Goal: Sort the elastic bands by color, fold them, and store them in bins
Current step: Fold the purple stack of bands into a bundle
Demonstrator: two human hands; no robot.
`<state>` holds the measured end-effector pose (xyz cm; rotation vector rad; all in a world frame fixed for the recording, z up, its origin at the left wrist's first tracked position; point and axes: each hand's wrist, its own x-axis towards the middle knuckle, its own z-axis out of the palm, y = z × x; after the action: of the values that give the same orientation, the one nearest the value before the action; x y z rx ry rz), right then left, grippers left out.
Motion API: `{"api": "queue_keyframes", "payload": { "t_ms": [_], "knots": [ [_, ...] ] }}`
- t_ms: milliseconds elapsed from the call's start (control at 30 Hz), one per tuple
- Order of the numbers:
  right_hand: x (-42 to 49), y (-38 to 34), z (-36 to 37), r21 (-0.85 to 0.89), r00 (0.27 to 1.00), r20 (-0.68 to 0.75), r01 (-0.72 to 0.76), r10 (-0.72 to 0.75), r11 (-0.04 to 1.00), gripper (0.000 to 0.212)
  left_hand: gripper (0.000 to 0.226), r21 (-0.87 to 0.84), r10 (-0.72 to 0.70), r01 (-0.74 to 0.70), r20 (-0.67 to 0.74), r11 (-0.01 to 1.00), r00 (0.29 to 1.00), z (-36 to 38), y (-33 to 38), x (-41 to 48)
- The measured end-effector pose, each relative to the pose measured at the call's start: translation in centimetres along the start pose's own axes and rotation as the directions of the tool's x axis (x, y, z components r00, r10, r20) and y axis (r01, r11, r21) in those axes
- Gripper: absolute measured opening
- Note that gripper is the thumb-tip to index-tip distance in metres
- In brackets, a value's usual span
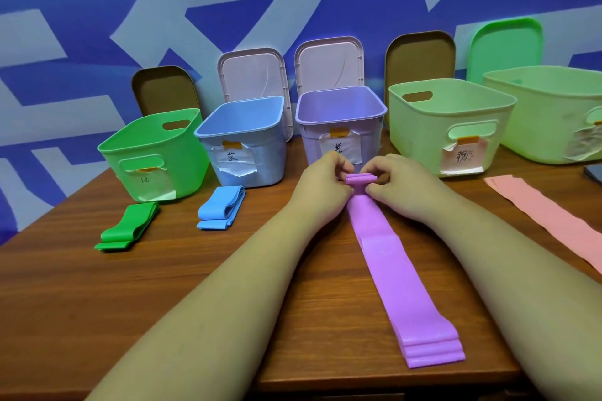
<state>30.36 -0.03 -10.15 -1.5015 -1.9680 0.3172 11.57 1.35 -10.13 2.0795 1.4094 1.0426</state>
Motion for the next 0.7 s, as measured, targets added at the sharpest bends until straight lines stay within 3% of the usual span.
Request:
{"api": "queue_keyframes", "payload": {
  "t_ms": [333, 533, 700],
  "knots": [
    [-0.3, -0.7, -0.1, 0.023, 0.998, -0.030, 0.059, -0.059, 0.998, 0.016, 0.024, 0.005, 0.013, -0.013, -0.010, 1.000, 1.000, -0.7, 0.8, -0.5],
    [0.0, -1.0, -0.2, 0.035, 0.995, -0.090, 0.035, -0.032, 0.999, 0.017, 0.040, 0.108, -0.143, 0.122, 0.218, 0.987, 0.965, -1.3, 2.0, -1.4],
    [0.0, -1.3, -0.4, 0.009, 0.987, -0.144, 0.078, -0.076, 0.997, 0.018, 0.029, 0.088, -0.224, 0.208, 0.269, 0.974, 0.937, -1.5, 2.5, -1.3]
  ]
}}
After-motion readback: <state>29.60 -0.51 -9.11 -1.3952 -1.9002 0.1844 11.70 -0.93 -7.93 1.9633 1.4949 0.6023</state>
